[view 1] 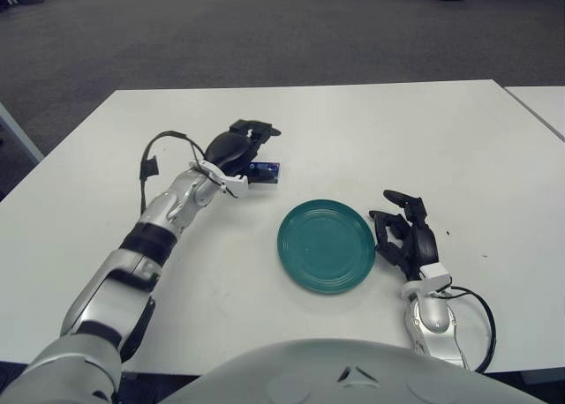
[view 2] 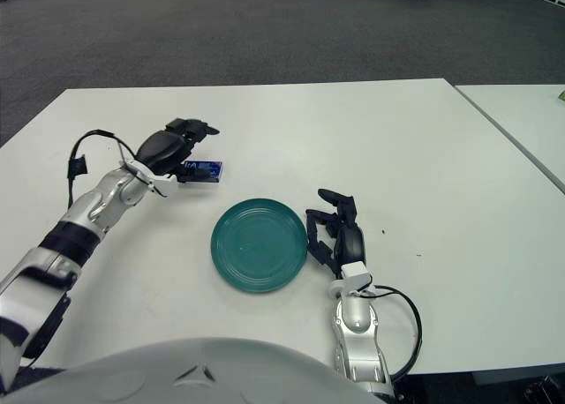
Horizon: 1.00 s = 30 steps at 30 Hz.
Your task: Put the gum into the plate.
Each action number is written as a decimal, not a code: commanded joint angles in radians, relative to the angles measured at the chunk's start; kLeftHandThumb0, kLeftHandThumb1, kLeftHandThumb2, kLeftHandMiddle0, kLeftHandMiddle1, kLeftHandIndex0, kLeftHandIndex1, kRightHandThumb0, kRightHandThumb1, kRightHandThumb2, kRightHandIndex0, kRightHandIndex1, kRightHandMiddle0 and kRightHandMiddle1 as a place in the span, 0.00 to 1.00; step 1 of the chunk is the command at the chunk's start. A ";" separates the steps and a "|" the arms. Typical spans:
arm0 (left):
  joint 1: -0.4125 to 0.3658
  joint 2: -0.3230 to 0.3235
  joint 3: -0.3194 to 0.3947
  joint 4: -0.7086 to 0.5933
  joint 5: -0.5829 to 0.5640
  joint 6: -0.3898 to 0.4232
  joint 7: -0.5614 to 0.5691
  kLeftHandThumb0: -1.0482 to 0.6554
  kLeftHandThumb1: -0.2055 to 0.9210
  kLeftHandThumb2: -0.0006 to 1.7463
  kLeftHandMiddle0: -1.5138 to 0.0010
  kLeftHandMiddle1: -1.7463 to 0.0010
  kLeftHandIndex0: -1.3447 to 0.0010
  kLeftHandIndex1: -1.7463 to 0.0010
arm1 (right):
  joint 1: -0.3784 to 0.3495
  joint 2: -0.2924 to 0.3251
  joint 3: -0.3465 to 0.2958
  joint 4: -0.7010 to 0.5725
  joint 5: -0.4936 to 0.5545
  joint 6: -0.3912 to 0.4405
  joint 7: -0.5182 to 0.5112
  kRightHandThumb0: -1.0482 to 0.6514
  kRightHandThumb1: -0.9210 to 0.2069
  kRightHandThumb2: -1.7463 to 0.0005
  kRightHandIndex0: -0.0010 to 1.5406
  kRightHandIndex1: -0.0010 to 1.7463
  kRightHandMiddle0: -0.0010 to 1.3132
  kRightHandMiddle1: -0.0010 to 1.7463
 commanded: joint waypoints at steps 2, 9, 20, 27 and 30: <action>-0.089 -0.014 -0.051 0.131 0.014 -0.011 -0.039 0.03 1.00 0.14 0.90 0.89 1.00 0.49 | 0.059 -0.002 0.003 0.083 -0.020 0.057 -0.009 0.35 0.12 0.56 0.32 0.43 0.03 0.63; -0.213 -0.068 -0.107 0.380 0.019 0.024 -0.086 0.06 0.96 0.09 0.93 0.94 1.00 0.54 | 0.078 0.002 0.000 0.069 -0.019 0.057 -0.014 0.36 0.15 0.55 0.31 0.42 0.04 0.63; -0.295 -0.128 -0.184 0.613 0.039 0.066 -0.049 0.06 0.87 0.06 0.98 0.98 1.00 0.68 | 0.114 0.000 0.000 0.047 -0.022 0.062 -0.019 0.35 0.14 0.55 0.31 0.40 0.03 0.63; -0.320 -0.154 -0.212 0.666 0.036 0.078 -0.049 0.07 0.86 0.06 1.00 1.00 1.00 0.74 | 0.126 0.005 -0.003 0.035 -0.012 0.074 -0.017 0.36 0.14 0.55 0.32 0.40 0.03 0.63; -0.329 -0.167 -0.221 0.681 0.035 0.091 -0.059 0.05 0.87 0.07 1.00 1.00 1.00 0.74 | 0.130 0.008 -0.003 0.032 -0.010 0.077 -0.018 0.36 0.14 0.55 0.32 0.40 0.03 0.63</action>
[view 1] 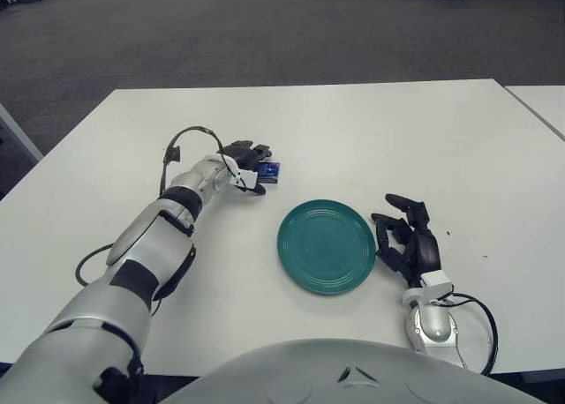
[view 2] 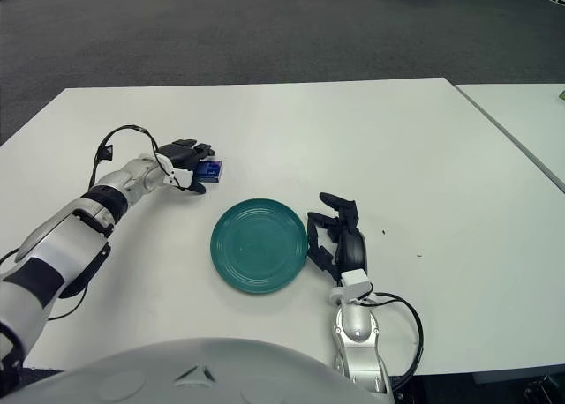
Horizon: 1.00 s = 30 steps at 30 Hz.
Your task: Put the gum into the plate.
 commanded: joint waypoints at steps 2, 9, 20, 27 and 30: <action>-0.019 -0.015 -0.021 0.030 0.007 0.020 -0.016 0.05 0.87 0.07 0.99 0.99 1.00 0.72 | 0.079 0.007 -0.004 0.067 0.005 0.086 -0.001 0.36 0.15 0.55 0.32 0.41 0.03 0.63; -0.015 -0.019 -0.031 0.044 0.000 0.023 -0.025 0.08 0.83 0.08 0.93 0.97 1.00 0.59 | 0.087 0.009 -0.007 0.062 0.008 0.089 0.000 0.37 0.17 0.54 0.33 0.42 0.04 0.64; -0.003 -0.019 -0.028 0.054 -0.023 -0.022 -0.026 0.58 0.51 0.57 0.79 0.29 0.99 0.20 | 0.088 0.005 -0.020 0.063 0.018 0.084 0.003 0.38 0.18 0.52 0.35 0.44 0.04 0.65; 0.005 -0.028 -0.024 0.056 -0.036 -0.025 -0.019 0.61 0.52 0.66 0.63 0.10 0.68 0.06 | 0.080 0.002 -0.025 0.066 0.026 0.087 0.008 0.39 0.19 0.51 0.35 0.46 0.04 0.66; 0.010 -0.033 -0.023 0.052 -0.041 -0.018 -0.011 0.61 0.51 0.68 0.63 0.08 0.64 0.06 | 0.075 0.000 -0.027 0.063 0.032 0.089 0.013 0.39 0.19 0.51 0.35 0.47 0.03 0.66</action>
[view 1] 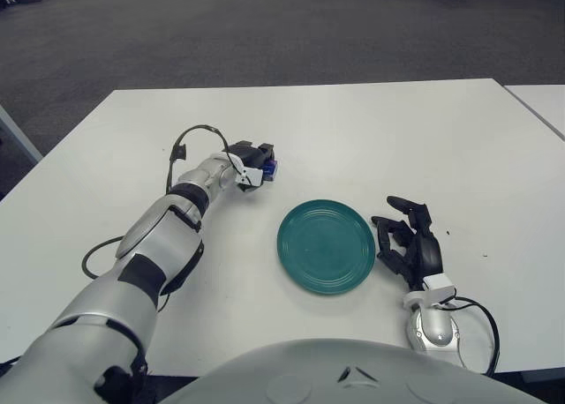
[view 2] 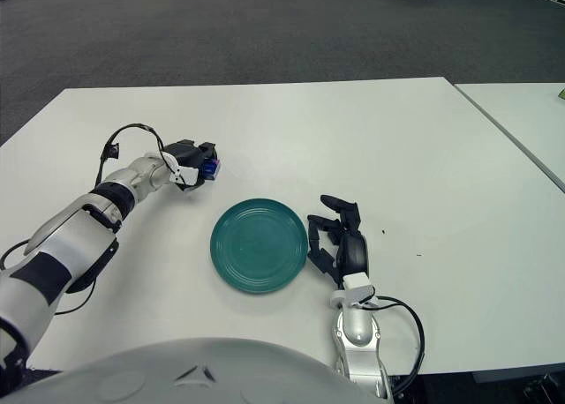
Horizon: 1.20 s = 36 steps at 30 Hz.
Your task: Put the gum into the plate.
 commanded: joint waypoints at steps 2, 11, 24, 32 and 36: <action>0.034 -0.010 -0.006 0.015 -0.002 0.006 -0.009 0.61 0.48 0.70 0.62 0.05 0.62 0.07 | 0.058 -0.005 -0.017 0.075 0.017 0.090 0.012 0.39 0.20 0.51 0.35 0.47 0.03 0.66; 0.038 -0.009 -0.002 0.010 -0.022 -0.009 -0.009 0.61 0.44 0.73 0.57 0.00 0.59 0.15 | 0.049 -0.010 -0.030 0.077 0.029 0.088 0.029 0.41 0.23 0.48 0.33 0.49 0.04 0.66; 0.036 -0.002 0.016 -0.002 -0.055 -0.020 -0.010 0.61 0.46 0.75 0.63 0.00 0.62 0.06 | 0.039 -0.019 -0.047 0.088 0.028 0.081 0.041 0.39 0.21 0.50 0.33 0.48 0.05 0.65; 0.029 0.031 0.017 -0.048 -0.049 -0.058 0.055 0.61 0.49 0.73 0.68 0.00 0.65 0.01 | 0.037 -0.023 -0.054 0.086 0.030 0.081 0.047 0.38 0.21 0.50 0.33 0.48 0.05 0.65; 0.026 0.050 0.022 -0.080 -0.046 -0.089 0.097 0.61 0.48 0.74 0.68 0.00 0.64 0.01 | 0.037 -0.024 -0.054 0.085 0.029 0.079 0.048 0.39 0.21 0.50 0.33 0.48 0.05 0.65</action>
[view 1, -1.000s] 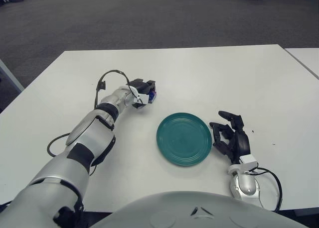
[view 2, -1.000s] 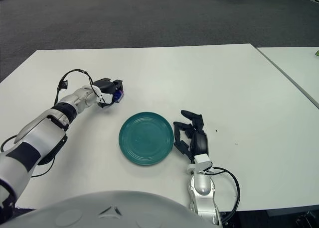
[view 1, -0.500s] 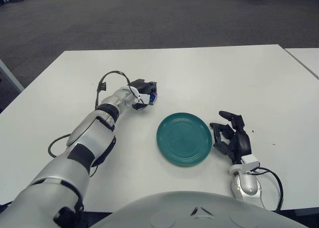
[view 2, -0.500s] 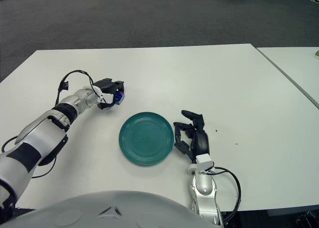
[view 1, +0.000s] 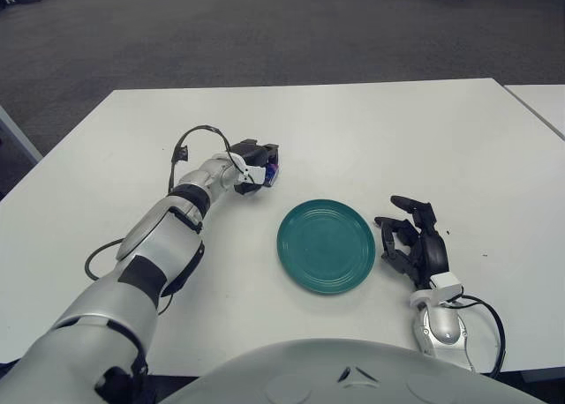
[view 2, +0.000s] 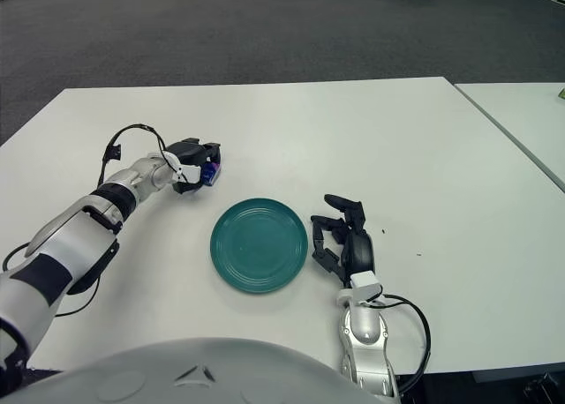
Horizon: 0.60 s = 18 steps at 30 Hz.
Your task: Put the gum into the plate.
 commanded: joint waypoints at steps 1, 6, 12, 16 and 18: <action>-0.003 0.036 0.006 -0.031 0.009 -0.024 0.057 0.61 0.44 0.77 0.64 0.00 0.64 0.01 | 0.052 -0.007 -0.013 0.078 0.009 0.079 0.006 0.39 0.21 0.50 0.33 0.48 0.05 0.65; 0.003 0.053 0.048 -0.086 -0.028 -0.074 0.087 0.61 0.35 0.82 0.50 0.07 0.63 0.00 | 0.053 -0.007 -0.013 0.078 0.007 0.076 0.008 0.39 0.20 0.50 0.33 0.48 0.05 0.65; 0.031 0.074 0.093 -0.142 -0.071 -0.144 0.090 0.61 0.37 0.80 0.51 0.08 0.66 0.00 | 0.052 -0.005 -0.011 0.081 0.008 0.076 0.010 0.39 0.20 0.49 0.33 0.48 0.07 0.66; 0.135 0.092 0.140 -0.354 -0.144 -0.184 0.030 0.62 0.39 0.79 0.53 0.06 0.67 0.00 | 0.051 -0.004 -0.012 0.082 0.012 0.078 0.012 0.39 0.21 0.49 0.33 0.48 0.07 0.67; 0.178 0.094 0.151 -0.445 -0.169 -0.176 -0.004 0.62 0.40 0.79 0.53 0.05 0.67 0.00 | 0.050 -0.004 -0.012 0.086 0.013 0.077 0.013 0.39 0.21 0.49 0.33 0.48 0.07 0.67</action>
